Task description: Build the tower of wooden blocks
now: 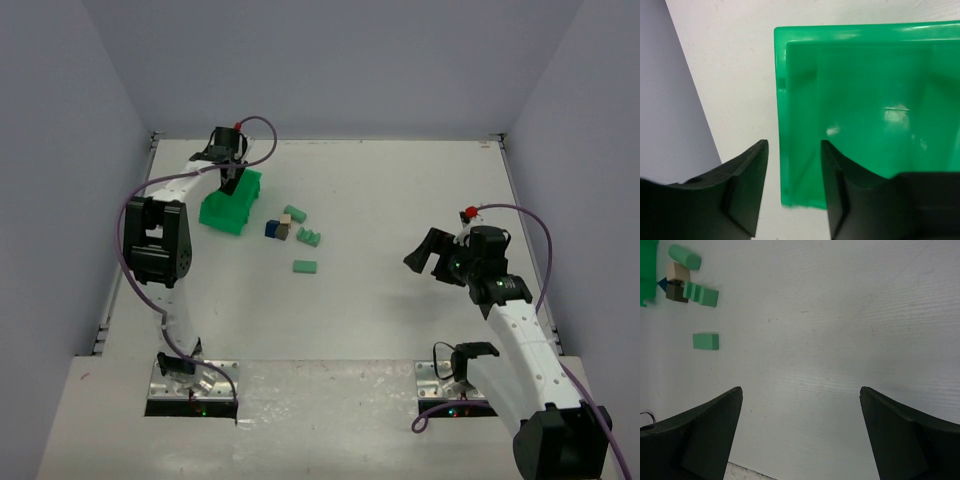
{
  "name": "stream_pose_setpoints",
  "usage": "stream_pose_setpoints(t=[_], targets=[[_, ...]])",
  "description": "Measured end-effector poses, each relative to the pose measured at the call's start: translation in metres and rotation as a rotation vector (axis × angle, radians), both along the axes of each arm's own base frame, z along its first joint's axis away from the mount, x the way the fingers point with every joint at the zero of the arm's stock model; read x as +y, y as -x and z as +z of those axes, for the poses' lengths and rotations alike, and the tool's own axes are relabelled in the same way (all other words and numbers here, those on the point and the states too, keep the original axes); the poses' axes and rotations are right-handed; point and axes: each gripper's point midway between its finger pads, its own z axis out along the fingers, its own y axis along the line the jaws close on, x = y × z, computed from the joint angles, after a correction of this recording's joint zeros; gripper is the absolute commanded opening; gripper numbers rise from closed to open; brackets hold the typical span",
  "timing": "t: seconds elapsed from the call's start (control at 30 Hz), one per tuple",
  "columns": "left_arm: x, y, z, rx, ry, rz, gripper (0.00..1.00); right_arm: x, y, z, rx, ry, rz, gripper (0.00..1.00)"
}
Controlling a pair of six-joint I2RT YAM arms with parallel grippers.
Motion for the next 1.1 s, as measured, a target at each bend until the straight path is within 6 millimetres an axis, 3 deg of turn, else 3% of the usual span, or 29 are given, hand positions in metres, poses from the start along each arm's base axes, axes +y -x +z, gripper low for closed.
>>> stream_pose_setpoints(t=[0.17, 0.23, 0.4, 0.53, 0.63, 0.77, 0.83, 0.93, 1.0, 1.1], targets=[[0.004, 0.007, -0.011, 0.051, -0.014, 0.005, 0.76, 0.002, 0.001, 0.001, 0.000, -0.009, 0.011, 0.99], [0.005, 0.009, -0.013, 0.060, -0.019, 0.007, 0.97, 0.004, 0.001, 0.001, 0.001, -0.014, 0.017, 0.99], [0.006, 0.011, -0.011, 0.058, -0.014, 0.040, 1.00, 0.008, 0.003, 0.004, -0.006, -0.032, 0.041, 0.99], [-0.001, 0.005, 0.002, 0.016, 0.051, 0.074, 1.00, 0.018, 0.004, 0.012, -0.053, -0.061, 0.106, 0.99], [-0.011, 0.000, 0.032, -0.066, 0.149, 0.120, 1.00, 0.025, 0.005, 0.020, -0.103, -0.072, 0.172, 0.99], [-0.033, 0.005, 0.103, -0.253, 0.354, 0.165, 1.00, 0.031, 0.006, 0.026, -0.159, -0.055, 0.241, 0.99], [-0.047, 0.018, 0.150, -0.395, 0.477, 0.179, 1.00, 0.035, 0.008, 0.026, -0.170, -0.041, 0.282, 0.99], [-0.067, 0.056, 0.202, -0.581, 0.618, 0.173, 1.00, 0.048, 0.014, 0.023, -0.173, -0.016, 0.360, 0.99], [-0.089, 0.087, 0.210, -0.636, 0.688, 0.150, 1.00, 0.062, 0.019, 0.017, -0.159, 0.021, 0.431, 0.99], [-0.126, 0.121, 0.182, -0.611, 0.762, 0.126, 1.00, 0.084, 0.018, 0.013, -0.142, 0.077, 0.526, 0.99]])
